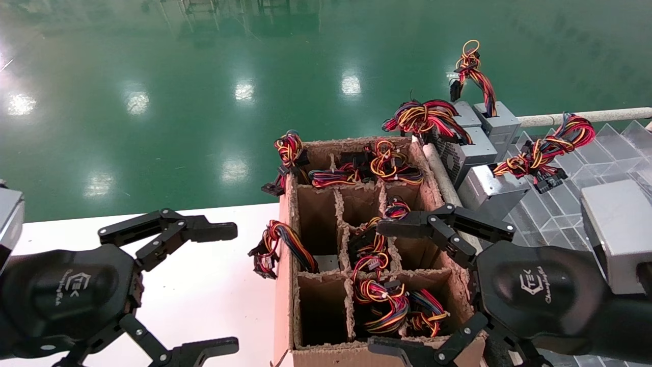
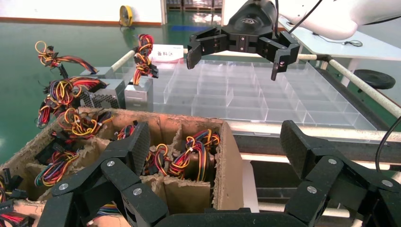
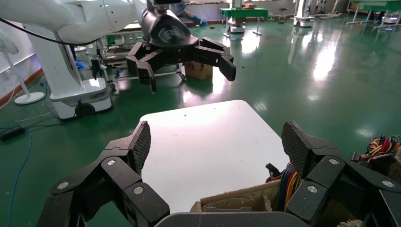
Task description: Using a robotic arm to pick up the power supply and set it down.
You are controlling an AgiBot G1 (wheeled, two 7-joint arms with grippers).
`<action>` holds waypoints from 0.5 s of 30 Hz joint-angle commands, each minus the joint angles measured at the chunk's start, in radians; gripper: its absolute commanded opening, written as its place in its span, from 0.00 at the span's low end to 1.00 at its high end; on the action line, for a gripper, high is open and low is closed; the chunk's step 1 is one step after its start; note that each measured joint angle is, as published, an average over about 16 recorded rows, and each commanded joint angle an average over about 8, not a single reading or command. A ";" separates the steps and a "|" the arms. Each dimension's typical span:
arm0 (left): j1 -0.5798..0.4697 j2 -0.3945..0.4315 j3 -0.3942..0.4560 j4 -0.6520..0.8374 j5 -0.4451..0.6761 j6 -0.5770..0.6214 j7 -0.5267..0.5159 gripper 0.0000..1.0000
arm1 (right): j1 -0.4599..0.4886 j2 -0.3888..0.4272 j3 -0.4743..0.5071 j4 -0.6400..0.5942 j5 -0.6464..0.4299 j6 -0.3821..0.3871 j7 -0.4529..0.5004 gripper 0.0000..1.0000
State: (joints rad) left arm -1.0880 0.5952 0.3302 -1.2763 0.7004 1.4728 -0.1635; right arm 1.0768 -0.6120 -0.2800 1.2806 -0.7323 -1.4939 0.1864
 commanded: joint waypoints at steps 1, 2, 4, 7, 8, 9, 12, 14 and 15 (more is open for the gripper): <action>0.000 0.000 0.000 0.000 0.000 0.000 0.000 1.00 | 0.000 0.000 0.000 0.000 0.000 0.000 0.000 1.00; 0.000 0.000 0.000 0.000 0.000 0.000 0.000 1.00 | 0.000 0.000 0.000 0.000 0.000 0.000 0.000 1.00; 0.000 0.000 0.000 0.000 0.000 0.000 0.000 1.00 | 0.000 0.000 0.000 0.000 0.000 0.000 0.000 1.00; 0.000 0.000 0.000 0.000 0.000 0.000 0.000 1.00 | 0.000 0.000 0.000 0.000 0.000 0.000 0.000 1.00; 0.000 0.000 0.000 0.000 0.000 0.000 0.000 1.00 | 0.000 0.000 0.000 0.000 0.000 0.000 0.000 1.00; 0.000 0.000 0.000 0.000 0.000 0.000 0.000 1.00 | 0.000 0.000 0.000 0.000 0.000 0.000 0.000 1.00; 0.000 0.000 0.000 0.000 0.000 0.000 0.000 1.00 | 0.000 0.000 0.000 0.000 0.000 0.000 0.000 1.00; 0.000 0.000 0.000 0.000 0.000 0.000 0.000 1.00 | 0.000 0.000 0.000 0.000 0.000 0.000 0.000 1.00; 0.000 0.000 0.000 0.000 0.000 0.000 0.000 1.00 | 0.000 0.000 0.000 0.000 0.000 0.000 0.000 1.00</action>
State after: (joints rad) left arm -1.0880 0.5952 0.3301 -1.2763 0.7004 1.4728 -0.1635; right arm 1.0768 -0.6120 -0.2800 1.2806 -0.7323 -1.4939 0.1864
